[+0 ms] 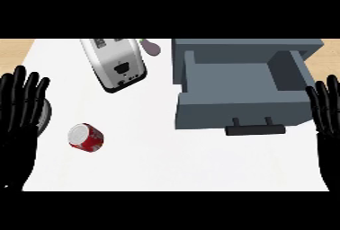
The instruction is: Pick up the can, place it into the drawer and close the drawer
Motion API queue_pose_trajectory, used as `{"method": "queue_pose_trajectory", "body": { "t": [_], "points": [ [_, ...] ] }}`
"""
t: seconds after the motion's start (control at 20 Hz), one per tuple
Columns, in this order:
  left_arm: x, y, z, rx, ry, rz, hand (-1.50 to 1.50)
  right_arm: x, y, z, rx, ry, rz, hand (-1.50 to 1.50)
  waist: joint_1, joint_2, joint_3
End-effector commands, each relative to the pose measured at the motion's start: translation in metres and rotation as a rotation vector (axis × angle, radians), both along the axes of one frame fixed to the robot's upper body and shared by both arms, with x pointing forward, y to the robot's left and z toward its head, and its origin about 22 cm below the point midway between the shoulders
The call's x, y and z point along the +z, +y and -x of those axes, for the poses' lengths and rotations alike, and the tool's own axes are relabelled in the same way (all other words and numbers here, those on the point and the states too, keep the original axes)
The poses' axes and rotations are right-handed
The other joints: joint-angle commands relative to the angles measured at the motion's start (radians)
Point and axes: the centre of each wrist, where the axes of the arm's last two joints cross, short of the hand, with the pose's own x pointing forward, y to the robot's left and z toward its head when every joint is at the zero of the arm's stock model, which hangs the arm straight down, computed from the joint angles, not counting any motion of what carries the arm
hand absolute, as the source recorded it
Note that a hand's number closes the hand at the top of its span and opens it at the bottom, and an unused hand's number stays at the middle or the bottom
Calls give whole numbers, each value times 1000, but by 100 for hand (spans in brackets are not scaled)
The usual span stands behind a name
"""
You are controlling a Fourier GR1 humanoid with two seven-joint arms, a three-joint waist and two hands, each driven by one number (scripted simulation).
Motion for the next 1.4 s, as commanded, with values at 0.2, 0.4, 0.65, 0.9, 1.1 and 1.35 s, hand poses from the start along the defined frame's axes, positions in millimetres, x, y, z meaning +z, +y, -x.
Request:
{"method": "queue_pose_trajectory", "body": {
  "t": [0.2,0.4,0.65,0.9,1.1,1.35],
  "points": [
    [-4,-2,-8,-316,-19,37,-150,1,12,-7,27,-58,-10,-150,44,-17,53],
    [-40,11,12,-171,392,-50,-150,-18,-5,5,-71,262,-57,-150,47,-20,53],
    [-17,13,11,-177,407,-74,-150,-10,-1,12,-81,288,-70,-150,44,-19,53],
    [-8,26,33,-185,419,-59,-150,-23,-13,29,-87,313,-51,-150,44,-19,53],
    [3,13,26,-162,439,13,-150,-24,-26,25,-78,292,-66,-150,42,-19,54],
    [-23,33,18,-123,459,5,-150,-41,-36,37,-86,284,-74,-150,41,-19,53]
  ]
}}
